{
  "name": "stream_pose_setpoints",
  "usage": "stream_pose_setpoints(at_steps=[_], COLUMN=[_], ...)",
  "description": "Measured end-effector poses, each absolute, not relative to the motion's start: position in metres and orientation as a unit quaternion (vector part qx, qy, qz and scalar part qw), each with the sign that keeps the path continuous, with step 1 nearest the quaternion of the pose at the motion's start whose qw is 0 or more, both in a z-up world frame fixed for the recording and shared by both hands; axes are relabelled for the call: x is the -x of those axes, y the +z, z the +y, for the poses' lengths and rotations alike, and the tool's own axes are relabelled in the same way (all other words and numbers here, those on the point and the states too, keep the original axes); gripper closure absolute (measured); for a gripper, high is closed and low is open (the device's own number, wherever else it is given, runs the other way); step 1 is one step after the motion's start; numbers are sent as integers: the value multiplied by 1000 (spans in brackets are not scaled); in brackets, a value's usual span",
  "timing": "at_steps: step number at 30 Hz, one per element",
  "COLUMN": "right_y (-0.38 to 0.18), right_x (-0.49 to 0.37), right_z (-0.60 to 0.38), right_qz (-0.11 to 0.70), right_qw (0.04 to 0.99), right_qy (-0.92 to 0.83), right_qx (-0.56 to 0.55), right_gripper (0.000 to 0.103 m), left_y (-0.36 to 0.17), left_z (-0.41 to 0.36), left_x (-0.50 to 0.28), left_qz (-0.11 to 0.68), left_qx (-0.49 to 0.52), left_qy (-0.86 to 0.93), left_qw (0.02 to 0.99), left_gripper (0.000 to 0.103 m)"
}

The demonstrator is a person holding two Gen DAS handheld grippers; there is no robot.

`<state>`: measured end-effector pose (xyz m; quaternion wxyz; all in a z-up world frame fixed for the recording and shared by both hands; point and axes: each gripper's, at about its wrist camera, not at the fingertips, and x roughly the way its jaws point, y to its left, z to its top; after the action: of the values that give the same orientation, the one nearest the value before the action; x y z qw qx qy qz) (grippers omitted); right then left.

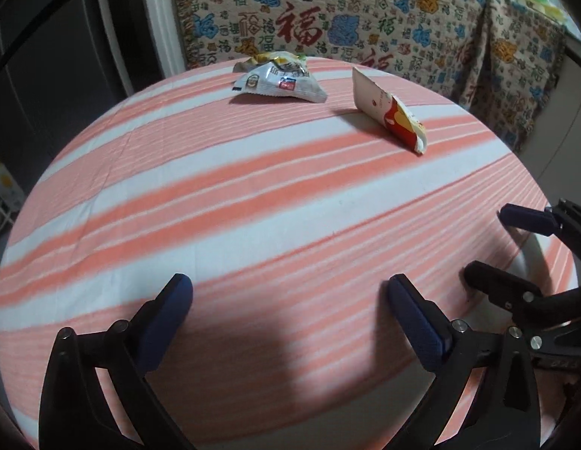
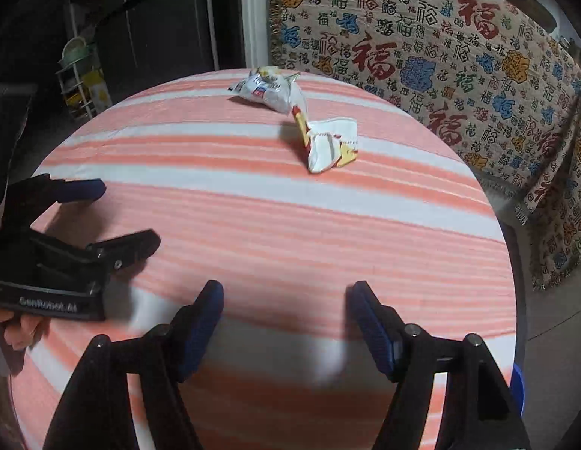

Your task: Collect trash

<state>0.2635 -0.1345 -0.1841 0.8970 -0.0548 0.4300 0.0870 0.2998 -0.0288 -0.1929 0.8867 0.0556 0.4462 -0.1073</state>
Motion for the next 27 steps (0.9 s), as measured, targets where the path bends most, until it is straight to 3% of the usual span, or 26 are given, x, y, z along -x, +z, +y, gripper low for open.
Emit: stream_pose_setpoints(at_steps=[2, 13, 19, 23, 24, 27], right_y=[-186, -188, -187, -188, -188, -188], right_x=[-270, -278, -279, -280, -280, -280], right_z=[-134, -131, -132, -132, -132, -132], right_qz=[425, 426, 426, 426, 426, 426], right_qw=[900, 900, 900, 900, 900, 900], right_qy=[83, 81, 82, 81, 81, 81], right_qx=[51, 51, 50, 50, 49, 50], right_gripper=[22, 22, 22, 22, 22, 22], left_y=[-193, -191, -153, -167, -174, -186], left_z=[-29, -33, -42, -61, -62, -61], left_x=[-316, -419, -457, -501, -509, -510], left_qz=[445, 444, 395, 432, 442, 441], left_qx=[-55, -42, 10, -10, -11, -13], left_qy=[-114, -116, -156, -145, -142, -137], left_qw=[886, 888, 905, 890, 886, 887], left_gripper=[0, 1, 2, 2, 4, 24])
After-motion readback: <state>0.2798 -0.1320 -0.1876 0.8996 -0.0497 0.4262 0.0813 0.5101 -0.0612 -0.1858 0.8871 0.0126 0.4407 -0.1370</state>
